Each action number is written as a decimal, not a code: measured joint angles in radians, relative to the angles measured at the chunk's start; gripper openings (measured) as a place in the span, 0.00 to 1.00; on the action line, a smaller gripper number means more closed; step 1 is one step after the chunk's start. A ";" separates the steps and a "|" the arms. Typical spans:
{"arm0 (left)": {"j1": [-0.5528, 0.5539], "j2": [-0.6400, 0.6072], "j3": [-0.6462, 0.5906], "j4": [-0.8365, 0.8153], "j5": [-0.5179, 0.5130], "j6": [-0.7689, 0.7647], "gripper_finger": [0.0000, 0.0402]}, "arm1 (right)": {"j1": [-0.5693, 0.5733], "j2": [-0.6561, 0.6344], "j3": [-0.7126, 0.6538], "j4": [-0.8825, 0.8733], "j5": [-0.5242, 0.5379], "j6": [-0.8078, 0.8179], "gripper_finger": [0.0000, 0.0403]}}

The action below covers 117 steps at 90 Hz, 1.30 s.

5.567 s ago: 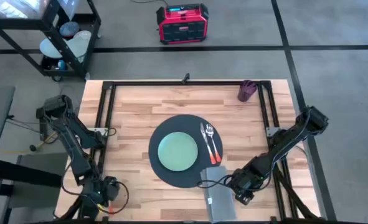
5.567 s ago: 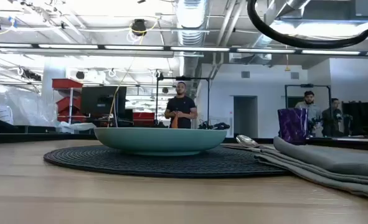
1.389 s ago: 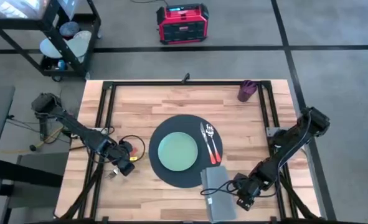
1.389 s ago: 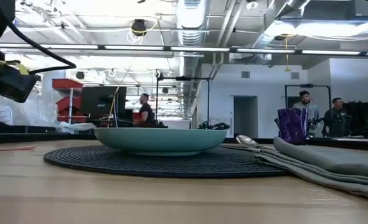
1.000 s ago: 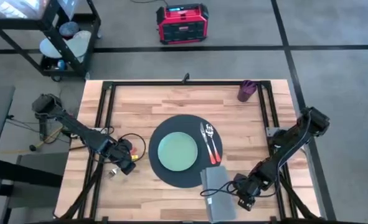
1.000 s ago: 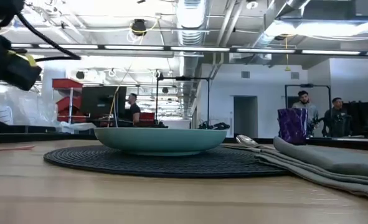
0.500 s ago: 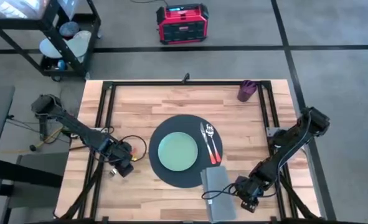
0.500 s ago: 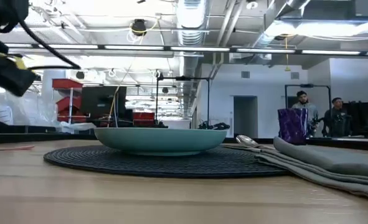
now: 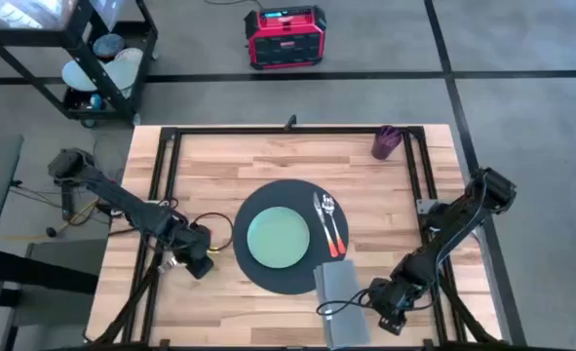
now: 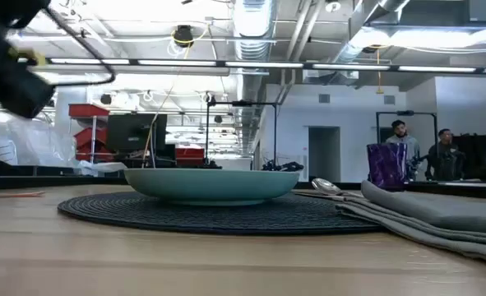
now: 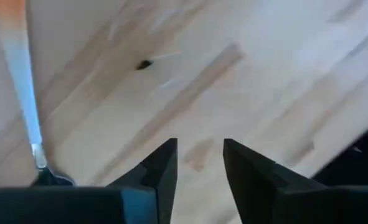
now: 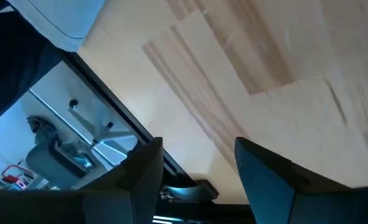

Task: Set table place
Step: Put the orange fork on the gray table napkin

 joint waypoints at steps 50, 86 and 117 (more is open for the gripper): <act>0.000 0.073 -0.064 -0.181 -0.114 0.230 0.28 | 0.003 0.000 0.000 -0.015 0.001 0.036 0.46; 0.002 0.206 -0.103 -0.058 -0.037 0.278 0.07 | 0.001 0.000 0.000 -0.035 -0.008 0.018 0.46; 0.011 0.134 0.015 -0.067 -0.222 0.365 0.00 | 0.009 0.000 0.000 -0.040 -0.015 0.011 0.46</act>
